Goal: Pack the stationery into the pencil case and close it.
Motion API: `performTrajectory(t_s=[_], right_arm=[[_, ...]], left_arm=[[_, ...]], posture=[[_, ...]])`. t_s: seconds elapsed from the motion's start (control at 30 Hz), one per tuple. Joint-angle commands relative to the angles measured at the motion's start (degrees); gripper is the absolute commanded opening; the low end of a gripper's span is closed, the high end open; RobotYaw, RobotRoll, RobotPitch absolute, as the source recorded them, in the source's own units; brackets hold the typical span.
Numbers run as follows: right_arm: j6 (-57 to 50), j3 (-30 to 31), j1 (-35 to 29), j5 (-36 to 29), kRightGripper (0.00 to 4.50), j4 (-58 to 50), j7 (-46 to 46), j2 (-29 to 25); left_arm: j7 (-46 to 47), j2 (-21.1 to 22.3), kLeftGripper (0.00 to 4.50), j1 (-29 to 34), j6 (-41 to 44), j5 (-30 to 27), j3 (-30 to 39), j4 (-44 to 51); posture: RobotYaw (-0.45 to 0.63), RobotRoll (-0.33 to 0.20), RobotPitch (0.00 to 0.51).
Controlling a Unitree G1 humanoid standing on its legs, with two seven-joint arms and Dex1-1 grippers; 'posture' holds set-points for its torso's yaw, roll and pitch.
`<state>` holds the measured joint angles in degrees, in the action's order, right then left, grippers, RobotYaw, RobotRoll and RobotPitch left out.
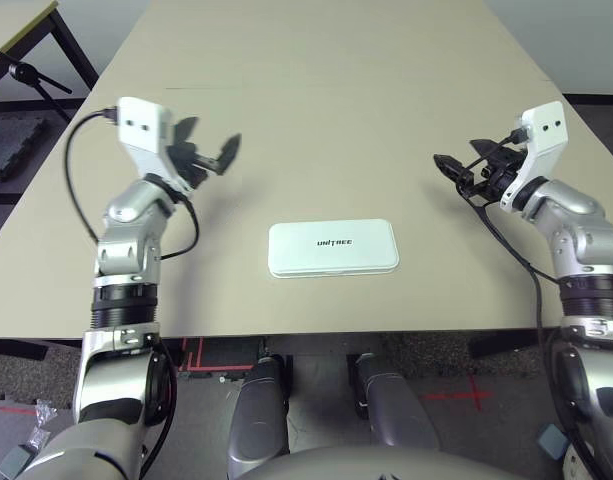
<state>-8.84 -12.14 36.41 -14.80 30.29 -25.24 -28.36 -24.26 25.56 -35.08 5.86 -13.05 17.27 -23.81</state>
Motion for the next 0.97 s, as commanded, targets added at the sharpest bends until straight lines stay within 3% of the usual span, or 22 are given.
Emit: performTrajectory(t_s=[0.03,0.4,0.97], right_arm=[[6.93,-3.57,1.96,1.67,4.50,6.86,7.13,0.46],[21.01,-8.75,4.59,2.33,4.50,19.22,19.09,-0.33],[22.66,-8.16,7.01,2.60,4.50,21.72,17.49,-1.60]], left_arm=[[3.49,1.43,4.48,-1.46,-4.92,1.47,1.50,-6.28],[9.11,3.28,4.48,-3.75,-11.95,1.47,2.86,-16.29],[9.70,3.17,4.48,-3.71,-12.21,1.18,2.10,-16.25]], posture=[[-0.03,0.000,0.165],[-0.04,0.000,0.163],[-0.05,0.000,0.154]])
